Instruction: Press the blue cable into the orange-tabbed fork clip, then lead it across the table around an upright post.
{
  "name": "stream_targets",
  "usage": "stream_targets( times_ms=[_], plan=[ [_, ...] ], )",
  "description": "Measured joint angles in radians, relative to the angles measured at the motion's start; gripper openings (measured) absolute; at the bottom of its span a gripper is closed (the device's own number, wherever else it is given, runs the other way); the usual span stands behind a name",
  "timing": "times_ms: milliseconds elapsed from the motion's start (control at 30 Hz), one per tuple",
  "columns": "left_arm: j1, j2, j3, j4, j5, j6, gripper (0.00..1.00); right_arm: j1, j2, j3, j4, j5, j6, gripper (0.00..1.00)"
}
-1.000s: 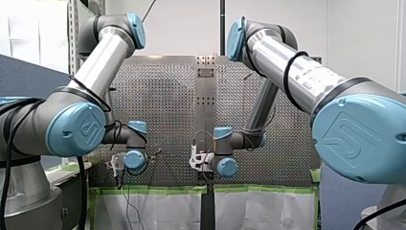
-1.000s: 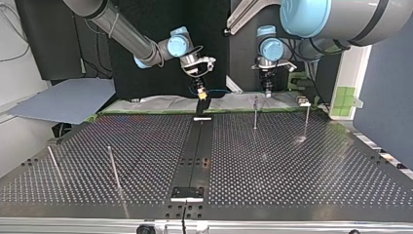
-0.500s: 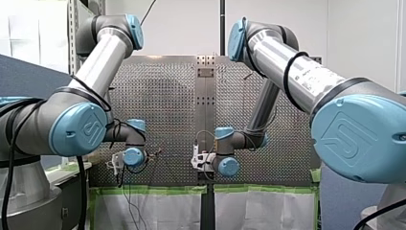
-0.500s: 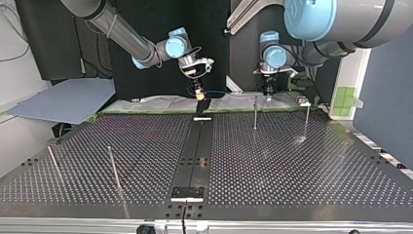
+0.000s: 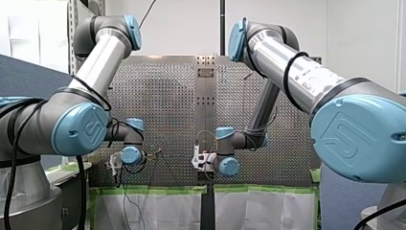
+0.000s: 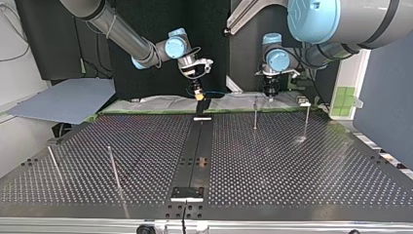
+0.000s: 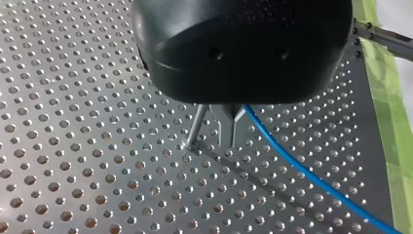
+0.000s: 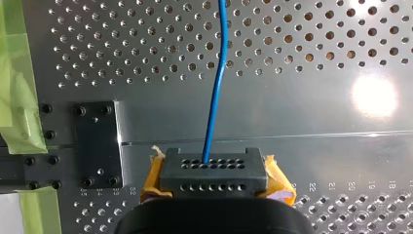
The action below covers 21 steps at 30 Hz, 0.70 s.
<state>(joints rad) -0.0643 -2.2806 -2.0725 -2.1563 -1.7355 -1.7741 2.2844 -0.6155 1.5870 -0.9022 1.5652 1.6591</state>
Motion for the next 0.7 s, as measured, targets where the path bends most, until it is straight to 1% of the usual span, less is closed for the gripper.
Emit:
stream_targets(
  times_ms=[300,500,700],
  plan=[
    [0.001,-0.001,0.000,-0.016,0.017,-0.001,0.00,-0.001,0.005,0.000,0.004,0.002,0.001,0.00],
    [0.004,-0.001,0.000,-0.019,0.026,-0.003,0.00,-0.003,0.025,-0.001,0.006,0.008,0.002,0.00],
    [0.008,-0.001,0.009,-0.020,0.032,-0.014,0.00,-0.004,0.031,-0.014,0.017,0.009,0.001,0.00]
  ],
)
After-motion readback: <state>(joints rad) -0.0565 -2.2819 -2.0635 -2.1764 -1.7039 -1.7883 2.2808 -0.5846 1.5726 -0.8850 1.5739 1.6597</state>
